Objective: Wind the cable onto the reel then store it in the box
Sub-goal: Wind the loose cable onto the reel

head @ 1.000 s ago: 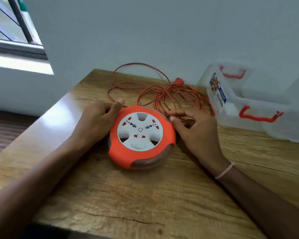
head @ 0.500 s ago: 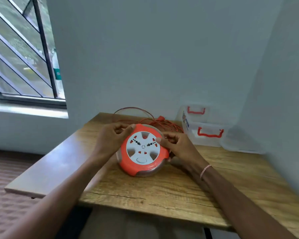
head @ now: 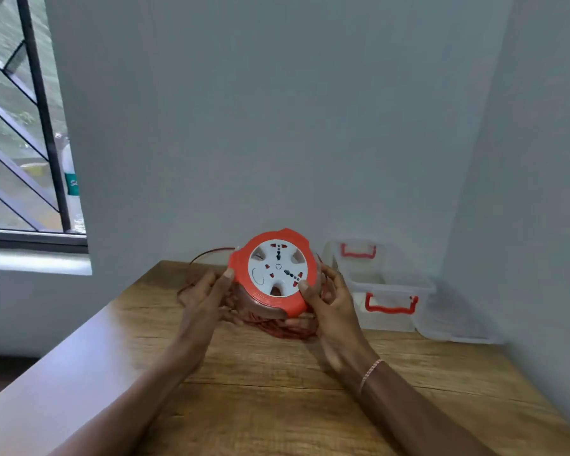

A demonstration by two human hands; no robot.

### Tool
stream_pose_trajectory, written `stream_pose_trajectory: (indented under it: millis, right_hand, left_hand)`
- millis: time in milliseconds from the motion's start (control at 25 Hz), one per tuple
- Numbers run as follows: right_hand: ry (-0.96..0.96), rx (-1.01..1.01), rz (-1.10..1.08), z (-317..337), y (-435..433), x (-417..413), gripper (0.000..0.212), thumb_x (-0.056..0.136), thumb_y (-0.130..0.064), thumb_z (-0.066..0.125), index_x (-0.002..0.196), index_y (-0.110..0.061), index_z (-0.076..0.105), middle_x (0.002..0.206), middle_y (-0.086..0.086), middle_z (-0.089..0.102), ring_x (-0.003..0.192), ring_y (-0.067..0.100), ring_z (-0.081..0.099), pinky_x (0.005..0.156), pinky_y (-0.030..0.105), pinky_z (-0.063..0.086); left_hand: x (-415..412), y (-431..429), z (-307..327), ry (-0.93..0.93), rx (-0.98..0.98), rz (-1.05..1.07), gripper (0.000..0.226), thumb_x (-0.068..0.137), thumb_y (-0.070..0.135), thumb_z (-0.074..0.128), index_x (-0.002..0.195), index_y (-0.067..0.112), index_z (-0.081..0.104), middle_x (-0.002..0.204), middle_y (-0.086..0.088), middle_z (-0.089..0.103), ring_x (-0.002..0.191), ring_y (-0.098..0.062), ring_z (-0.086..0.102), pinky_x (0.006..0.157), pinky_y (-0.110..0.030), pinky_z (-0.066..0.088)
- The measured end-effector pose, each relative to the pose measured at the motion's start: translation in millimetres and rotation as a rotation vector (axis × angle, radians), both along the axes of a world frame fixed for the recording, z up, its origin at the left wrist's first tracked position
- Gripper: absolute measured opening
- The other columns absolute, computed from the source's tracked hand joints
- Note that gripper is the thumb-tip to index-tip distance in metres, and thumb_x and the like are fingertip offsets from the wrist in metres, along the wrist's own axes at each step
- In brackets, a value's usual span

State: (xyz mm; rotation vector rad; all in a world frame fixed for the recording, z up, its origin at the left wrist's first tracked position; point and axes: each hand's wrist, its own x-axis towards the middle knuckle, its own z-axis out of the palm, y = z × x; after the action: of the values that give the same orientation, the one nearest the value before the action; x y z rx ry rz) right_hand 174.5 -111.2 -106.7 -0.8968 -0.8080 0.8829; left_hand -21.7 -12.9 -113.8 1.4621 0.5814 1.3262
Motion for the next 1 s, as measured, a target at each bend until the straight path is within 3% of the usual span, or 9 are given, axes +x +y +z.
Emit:
stream_pose_trajectory:
  millis: [80, 160, 280, 440, 560, 640, 680, 840, 1000]
  right_hand:
    - [0.038, 0.014, 0.015, -9, 5, -4, 0.063, 0.083, -0.024, 0.088, 0.138, -0.029, 0.057, 0.135, 0.006, 0.071, 0.103, 0.043, 0.077, 0.064, 0.046, 0.067]
    - [0.028, 0.025, 0.042, -11, 3, -9, 0.062, 0.081, -0.024, 0.09, 0.135, -0.031, 0.06, 0.132, 0.005, 0.072, 0.11, 0.039, 0.076, 0.068, 0.048, 0.067]
    - [-0.067, -0.058, 0.073, 1, -8, -12, 0.048, 0.087, -0.038, 0.083, 0.13, -0.042, 0.06, 0.12, 0.001, 0.078, 0.1, 0.037, 0.08, 0.069, 0.049, 0.067]
    - [-0.578, -0.158, -0.132, 20, -32, 4, 0.036, 0.099, -0.054, 0.061, 0.134, -0.045, 0.057, 0.086, 0.002, 0.081, 0.062, 0.027, 0.079, 0.053, 0.038, 0.065]
    - [-1.013, -0.012, -0.486, 26, -40, 14, 0.025, 0.102, -0.049, 0.06, 0.116, -0.032, 0.071, 0.066, -0.011, 0.074, 0.054, 0.005, 0.072, 0.054, 0.023, 0.061]
    - [-1.202, 0.167, -0.659, 33, -39, 12, 0.023, 0.101, -0.04, 0.065, 0.109, -0.022, 0.076, 0.079, -0.016, 0.074, 0.067, -0.003, 0.069, 0.063, 0.009, 0.054]
    - [-1.295, 0.25, -0.675, 38, -36, 8, 0.024, 0.099, -0.037, 0.066, 0.11, -0.018, 0.076, 0.089, -0.009, 0.075, 0.074, -0.002, 0.068, 0.067, 0.008, 0.054]
    - [-1.902, 0.364, -0.633, 58, -19, -11, 0.051, 0.085, -0.033, 0.086, 0.132, -0.021, 0.068, 0.121, 0.011, 0.071, 0.097, 0.026, 0.072, 0.058, 0.036, 0.063]
    - [-2.343, 0.212, -0.541, 60, -10, -25, 0.092, 0.07, -0.046, 0.096, 0.151, -0.033, 0.055, 0.138, 0.016, 0.067, 0.113, 0.034, 0.072, 0.069, 0.043, 0.065]
  left_hand:
    - [9, -4, -7, 0.059, 0.024, -0.02, 0.041, 0.088, 0.066, 0.063, 0.099, 0.027, 0.071, 0.075, -0.015, 0.075, 0.063, -0.03, 0.073, 0.053, -0.036, 0.062]
    - [15, -7, -7, 0.085, 0.074, -0.071, 0.036, 0.089, 0.07, 0.059, 0.103, 0.039, 0.072, 0.085, -0.015, 0.079, 0.072, -0.032, 0.078, 0.06, -0.04, 0.065]
    - [14, -6, -3, 0.076, 0.133, -0.034, 0.032, 0.094, 0.073, 0.052, 0.113, 0.052, 0.069, 0.103, -0.003, 0.081, 0.09, -0.022, 0.08, 0.069, -0.035, 0.065]
    - [4, 3, 3, 0.042, 0.133, 0.048, 0.033, 0.102, 0.059, 0.046, 0.123, 0.042, 0.065, 0.105, 0.0, 0.079, 0.093, -0.017, 0.078, 0.068, -0.026, 0.063]
    - [-4, 4, 11, 0.023, 0.157, 0.123, 0.036, 0.102, 0.056, 0.044, 0.117, 0.031, 0.067, 0.093, -0.009, 0.076, 0.079, -0.016, 0.076, 0.058, -0.024, 0.061]
    - [-10, 5, 14, 0.032, 0.163, 0.128, 0.042, 0.104, 0.055, 0.046, 0.114, 0.02, 0.068, 0.093, -0.02, 0.073, 0.075, -0.02, 0.076, 0.055, -0.028, 0.061]
    - [-13, 6, 16, 0.05, 0.17, 0.13, 0.046, 0.105, 0.056, 0.048, 0.113, 0.015, 0.068, 0.093, -0.025, 0.072, 0.074, -0.025, 0.076, 0.055, -0.031, 0.061]
    - [-18, 5, 21, 0.121, 0.239, 0.145, 0.05, 0.095, 0.062, 0.053, 0.104, 0.018, 0.075, 0.083, -0.024, 0.074, 0.074, -0.041, 0.073, 0.055, -0.041, 0.06]
    - [-23, 9, 21, 0.227, 0.264, 0.126, 0.056, 0.095, 0.063, 0.054, 0.1, 0.012, 0.076, 0.087, -0.022, 0.076, 0.08, -0.042, 0.075, 0.07, -0.064, 0.06]
